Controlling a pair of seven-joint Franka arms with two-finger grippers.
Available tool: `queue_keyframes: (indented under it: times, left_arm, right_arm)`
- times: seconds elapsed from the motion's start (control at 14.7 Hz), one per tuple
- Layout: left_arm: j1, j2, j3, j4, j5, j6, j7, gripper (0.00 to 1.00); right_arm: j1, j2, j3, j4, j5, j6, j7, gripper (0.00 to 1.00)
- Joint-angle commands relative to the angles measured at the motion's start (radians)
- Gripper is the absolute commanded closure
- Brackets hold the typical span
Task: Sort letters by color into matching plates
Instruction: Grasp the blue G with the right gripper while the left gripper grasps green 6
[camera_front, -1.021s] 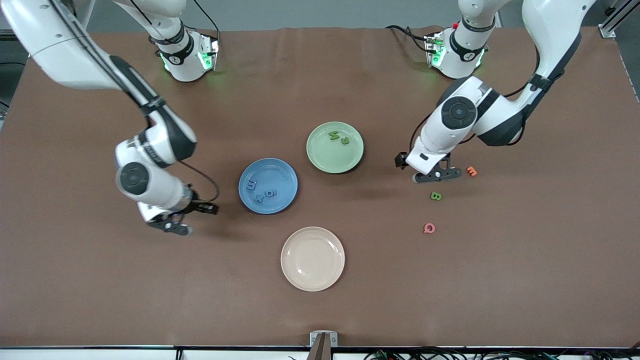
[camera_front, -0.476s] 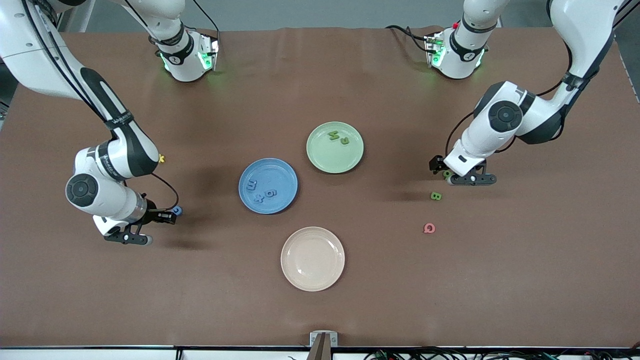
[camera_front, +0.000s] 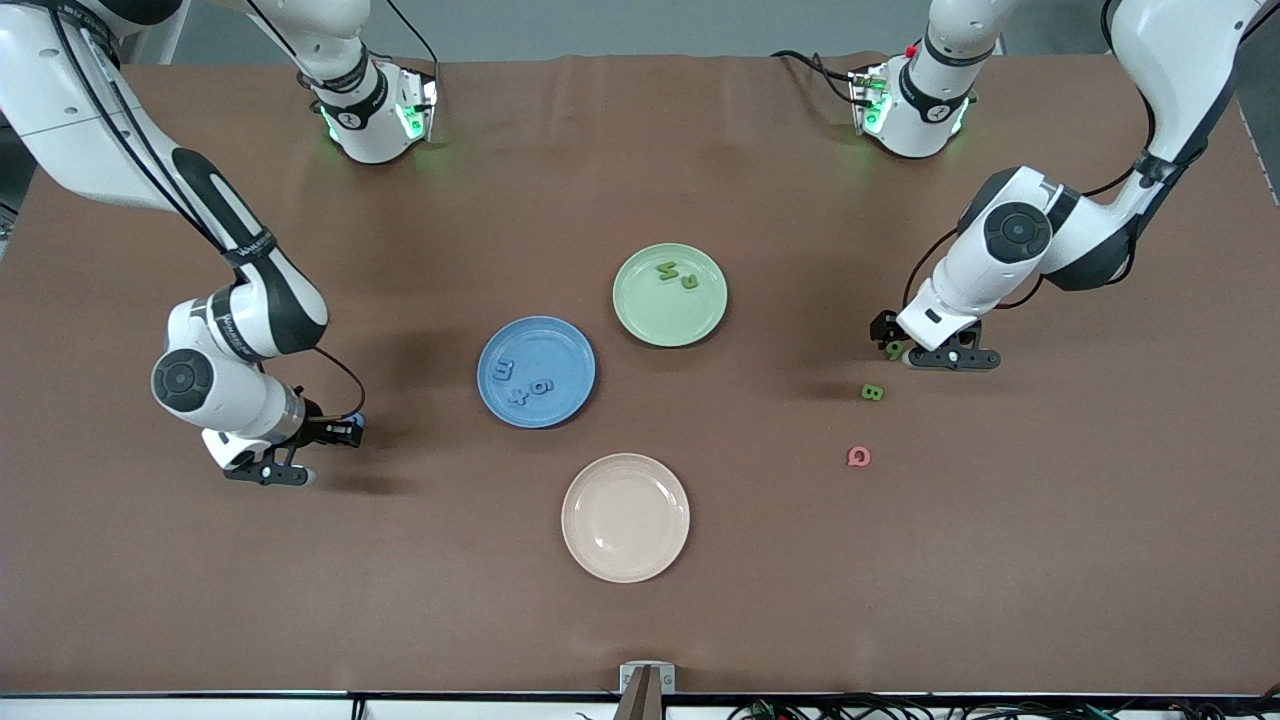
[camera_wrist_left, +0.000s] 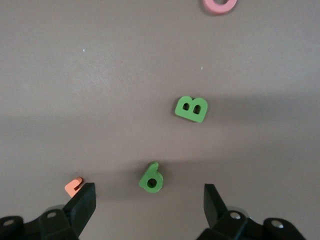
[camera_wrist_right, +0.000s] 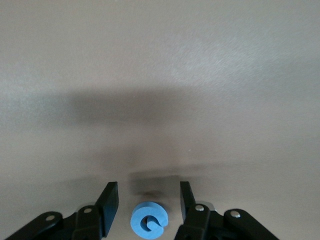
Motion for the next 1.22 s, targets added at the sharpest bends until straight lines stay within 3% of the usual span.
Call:
queue_keyframes:
  times: [0.0, 0.41, 0.75, 0.95, 1.16]
  left_arm:
    - [0.013, 0.047, 0.019, -0.015, 0.062, 0.029, -0.009, 0.08]
    - [0.003, 0.089, 0.029, -0.035, 0.071, 0.046, -0.06, 0.14]
    - [0.001, 0.181, 0.065, -0.026, 0.253, 0.046, -0.164, 0.17]
    - [-0.007, 0.192, 0.066, -0.025, 0.274, 0.046, -0.201, 0.19]
    - [-0.008, 0.192, 0.068, -0.026, 0.274, 0.044, -0.203, 0.29]
  right_arm:
    - [0.003, -0.006, -0.004, -0.027, -0.022, 0.018, 0.019, 0.41]
    - [-0.005, -0.012, -0.003, -0.055, -0.022, 0.012, 0.019, 0.41]
    - [-0.012, -0.019, -0.003, -0.087, -0.02, 0.016, 0.031, 0.41]
    - [-0.011, -0.02, -0.003, -0.09, -0.02, 0.009, 0.048, 0.48]
    - [-0.011, -0.025, -0.001, -0.098, -0.022, 0.005, 0.05, 0.49]
